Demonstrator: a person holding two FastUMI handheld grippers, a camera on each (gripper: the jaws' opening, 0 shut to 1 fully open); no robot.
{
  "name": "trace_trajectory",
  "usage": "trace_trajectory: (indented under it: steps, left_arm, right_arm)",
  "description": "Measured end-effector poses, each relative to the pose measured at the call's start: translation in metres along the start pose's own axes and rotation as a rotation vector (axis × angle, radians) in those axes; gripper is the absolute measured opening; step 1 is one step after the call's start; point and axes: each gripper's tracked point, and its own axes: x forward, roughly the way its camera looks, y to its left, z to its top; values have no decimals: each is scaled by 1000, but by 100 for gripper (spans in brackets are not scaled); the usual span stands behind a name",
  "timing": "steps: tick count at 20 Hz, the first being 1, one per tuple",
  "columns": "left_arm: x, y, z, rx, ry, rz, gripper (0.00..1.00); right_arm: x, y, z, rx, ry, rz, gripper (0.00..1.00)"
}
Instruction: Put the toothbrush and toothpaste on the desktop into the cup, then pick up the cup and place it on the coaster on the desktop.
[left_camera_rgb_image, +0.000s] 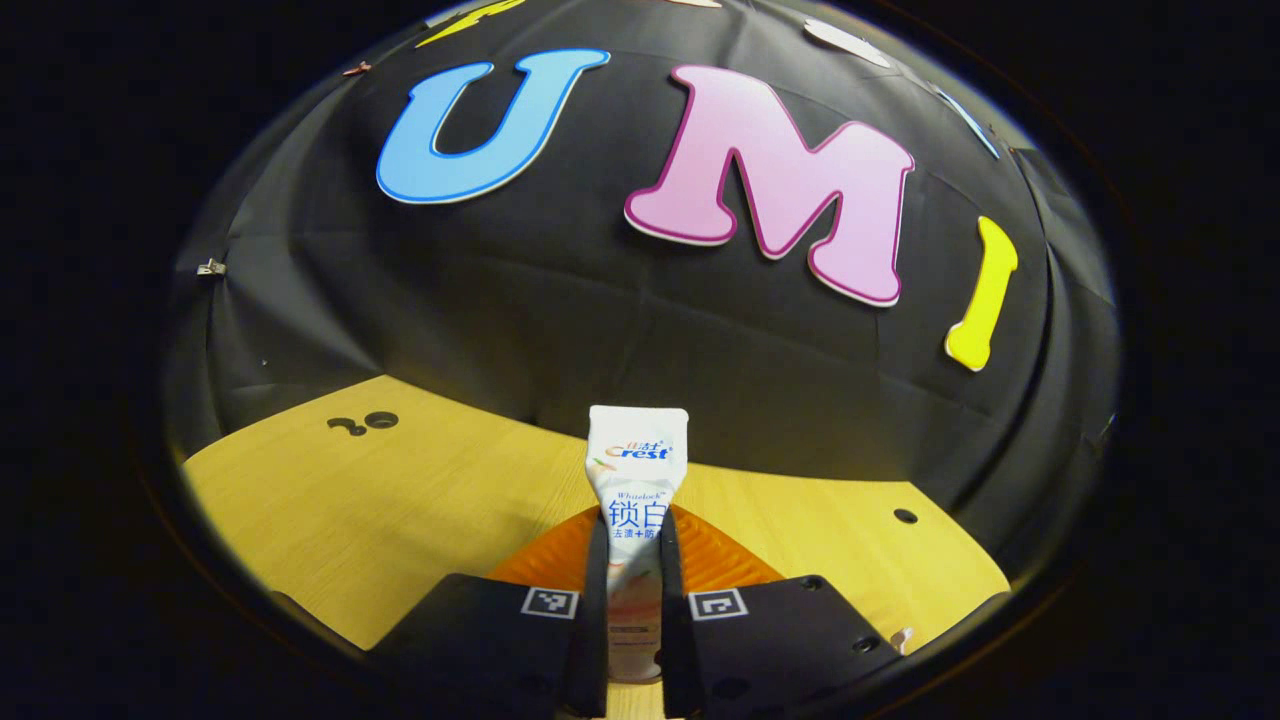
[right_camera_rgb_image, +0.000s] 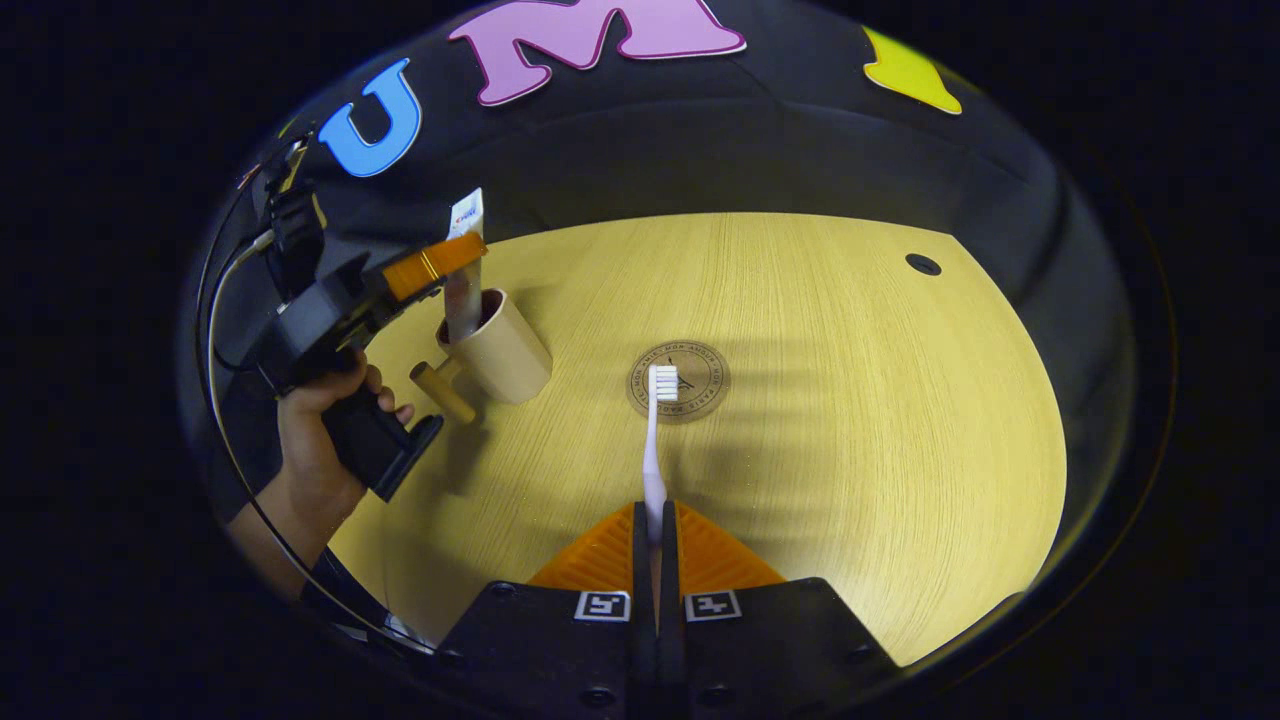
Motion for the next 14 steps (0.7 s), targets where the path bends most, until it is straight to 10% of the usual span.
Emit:
trace_trajectory:
  steps: [2,9,14]
  left_arm:
    - [-5,3,-7,7,15,11,28]
    - [-52,2,10,39,1,-30,99]
    - [-106,22,13,77,-10,7,98]
  right_arm:
    - [3,5,8,-1,-12,5,5]
    - [9,23,67,-9,-140,33,5]
    - [24,58,129,-3,-264,94,5]
